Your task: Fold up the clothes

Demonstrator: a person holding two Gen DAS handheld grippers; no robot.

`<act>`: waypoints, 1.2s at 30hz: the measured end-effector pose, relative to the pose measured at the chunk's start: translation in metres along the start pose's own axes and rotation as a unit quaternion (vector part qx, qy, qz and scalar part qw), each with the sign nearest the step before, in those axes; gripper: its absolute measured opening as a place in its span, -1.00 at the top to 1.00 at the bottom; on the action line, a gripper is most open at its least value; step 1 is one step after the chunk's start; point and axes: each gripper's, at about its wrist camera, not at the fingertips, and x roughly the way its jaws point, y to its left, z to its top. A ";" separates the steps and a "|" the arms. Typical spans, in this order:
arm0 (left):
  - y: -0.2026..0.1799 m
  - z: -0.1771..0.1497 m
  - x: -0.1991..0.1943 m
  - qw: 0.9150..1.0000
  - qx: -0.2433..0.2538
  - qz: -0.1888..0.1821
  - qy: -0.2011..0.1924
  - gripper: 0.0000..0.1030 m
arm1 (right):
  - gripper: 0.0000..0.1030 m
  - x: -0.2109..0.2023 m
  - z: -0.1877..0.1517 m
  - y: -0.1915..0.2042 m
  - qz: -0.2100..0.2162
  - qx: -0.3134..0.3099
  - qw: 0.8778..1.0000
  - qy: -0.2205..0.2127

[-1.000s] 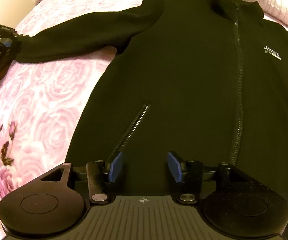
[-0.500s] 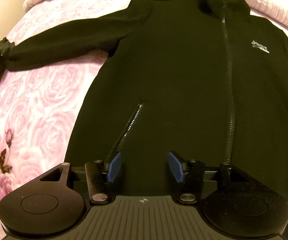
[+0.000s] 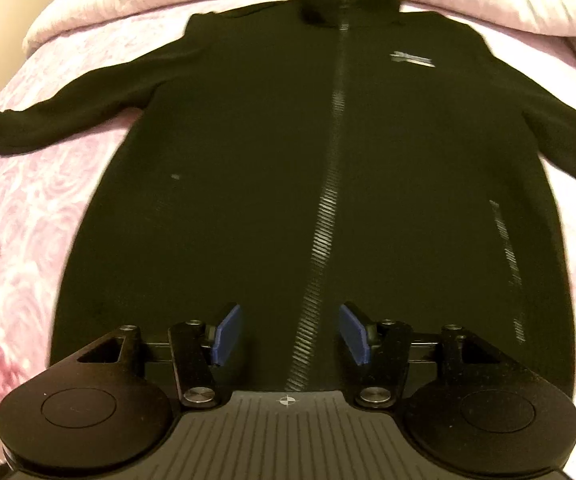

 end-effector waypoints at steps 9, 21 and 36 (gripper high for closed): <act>-0.155 -0.124 -0.092 0.974 0.032 -0.214 0.058 0.17 | -0.15 -0.027 -0.072 -0.098 0.021 0.017 0.999 -0.033; -0.237 -0.205 -0.086 0.923 0.095 -0.368 0.057 0.03 | -0.16 -0.025 -0.145 -0.142 -0.003 0.039 0.984 -0.174; -0.228 -0.231 -0.095 0.919 0.129 -0.369 -0.050 0.01 | -0.48 -0.005 -0.154 -0.095 -0.097 0.051 0.957 -0.268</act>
